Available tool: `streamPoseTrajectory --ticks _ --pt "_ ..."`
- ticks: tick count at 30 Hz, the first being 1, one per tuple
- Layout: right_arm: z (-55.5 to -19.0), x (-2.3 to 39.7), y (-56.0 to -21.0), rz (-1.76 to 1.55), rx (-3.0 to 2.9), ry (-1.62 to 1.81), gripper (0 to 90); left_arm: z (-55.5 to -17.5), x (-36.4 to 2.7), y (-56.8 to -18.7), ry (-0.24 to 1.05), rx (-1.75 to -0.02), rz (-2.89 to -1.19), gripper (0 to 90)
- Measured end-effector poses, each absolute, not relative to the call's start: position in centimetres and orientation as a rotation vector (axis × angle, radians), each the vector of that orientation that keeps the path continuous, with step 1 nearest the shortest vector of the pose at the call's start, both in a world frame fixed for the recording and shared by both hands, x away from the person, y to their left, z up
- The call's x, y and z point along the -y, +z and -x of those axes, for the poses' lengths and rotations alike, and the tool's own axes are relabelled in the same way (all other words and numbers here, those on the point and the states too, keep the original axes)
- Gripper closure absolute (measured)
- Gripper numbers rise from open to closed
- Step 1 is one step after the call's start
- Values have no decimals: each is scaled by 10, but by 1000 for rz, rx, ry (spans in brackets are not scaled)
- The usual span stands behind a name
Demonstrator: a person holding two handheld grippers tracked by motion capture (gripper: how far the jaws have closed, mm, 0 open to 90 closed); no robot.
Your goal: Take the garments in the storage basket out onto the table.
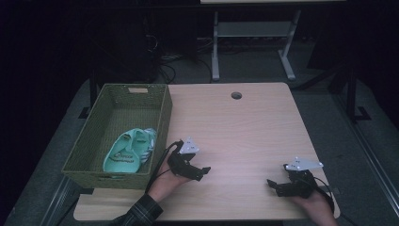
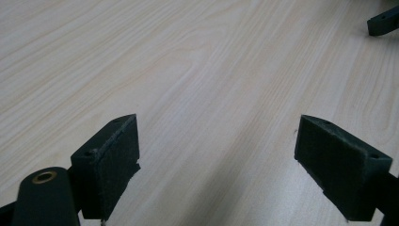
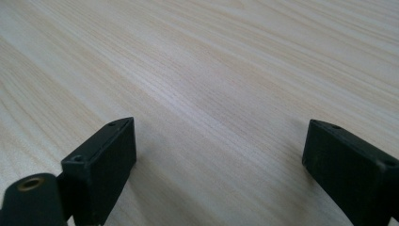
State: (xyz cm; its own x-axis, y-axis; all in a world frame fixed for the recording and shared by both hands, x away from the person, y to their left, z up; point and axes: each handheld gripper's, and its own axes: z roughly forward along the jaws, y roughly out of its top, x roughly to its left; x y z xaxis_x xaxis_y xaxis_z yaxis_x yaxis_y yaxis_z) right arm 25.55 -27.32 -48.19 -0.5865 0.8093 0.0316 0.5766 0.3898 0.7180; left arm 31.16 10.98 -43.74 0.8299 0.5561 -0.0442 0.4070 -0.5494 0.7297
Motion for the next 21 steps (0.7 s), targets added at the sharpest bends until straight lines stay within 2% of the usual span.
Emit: streamPoseTrajectory --ticks 21 --pt "-255 273 -482 -1207 -2330 1008 97 -314 -110 -429 237 -705 -2230 138"
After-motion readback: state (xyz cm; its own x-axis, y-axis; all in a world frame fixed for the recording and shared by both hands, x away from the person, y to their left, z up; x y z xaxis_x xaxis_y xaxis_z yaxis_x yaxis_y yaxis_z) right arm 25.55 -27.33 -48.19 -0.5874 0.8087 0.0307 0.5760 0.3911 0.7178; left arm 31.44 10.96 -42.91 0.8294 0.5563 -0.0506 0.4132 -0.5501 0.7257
